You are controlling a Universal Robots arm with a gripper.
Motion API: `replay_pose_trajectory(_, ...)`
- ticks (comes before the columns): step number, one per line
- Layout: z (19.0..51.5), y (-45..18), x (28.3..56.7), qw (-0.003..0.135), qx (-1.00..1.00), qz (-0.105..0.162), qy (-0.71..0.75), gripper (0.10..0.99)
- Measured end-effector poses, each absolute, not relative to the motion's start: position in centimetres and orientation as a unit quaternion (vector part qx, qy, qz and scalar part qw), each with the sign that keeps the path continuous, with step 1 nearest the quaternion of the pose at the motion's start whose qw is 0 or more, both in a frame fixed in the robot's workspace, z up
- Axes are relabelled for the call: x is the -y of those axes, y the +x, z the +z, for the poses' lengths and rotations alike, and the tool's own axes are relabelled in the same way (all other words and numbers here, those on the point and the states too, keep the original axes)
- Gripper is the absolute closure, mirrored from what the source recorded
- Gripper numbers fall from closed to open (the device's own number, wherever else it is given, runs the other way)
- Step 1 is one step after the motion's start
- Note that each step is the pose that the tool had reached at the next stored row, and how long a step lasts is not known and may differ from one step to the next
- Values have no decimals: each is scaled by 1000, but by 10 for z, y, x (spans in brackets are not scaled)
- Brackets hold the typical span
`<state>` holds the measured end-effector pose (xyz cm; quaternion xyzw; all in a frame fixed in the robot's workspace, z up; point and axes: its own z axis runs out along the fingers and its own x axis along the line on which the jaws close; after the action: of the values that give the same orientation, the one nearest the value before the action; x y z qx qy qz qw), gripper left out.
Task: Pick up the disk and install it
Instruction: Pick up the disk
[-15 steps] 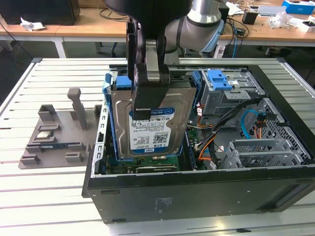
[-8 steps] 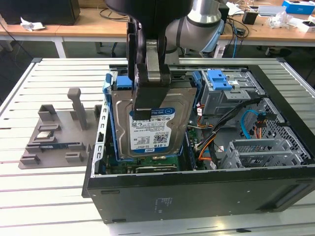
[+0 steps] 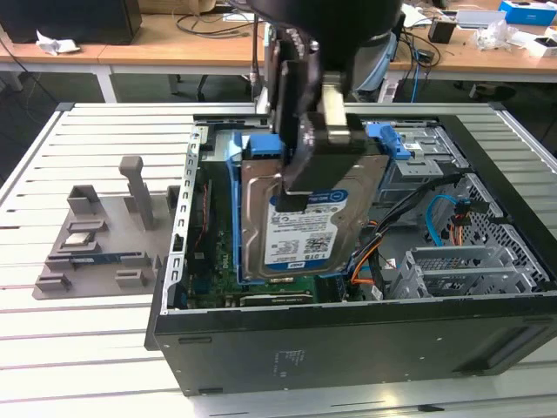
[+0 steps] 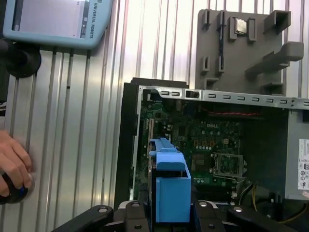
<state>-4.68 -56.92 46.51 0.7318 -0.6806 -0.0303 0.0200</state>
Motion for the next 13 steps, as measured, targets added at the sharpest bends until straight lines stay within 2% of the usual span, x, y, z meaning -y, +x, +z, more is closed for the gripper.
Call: replay_pose_trajectory(13,465,17,569,20,681,-31,732,718)
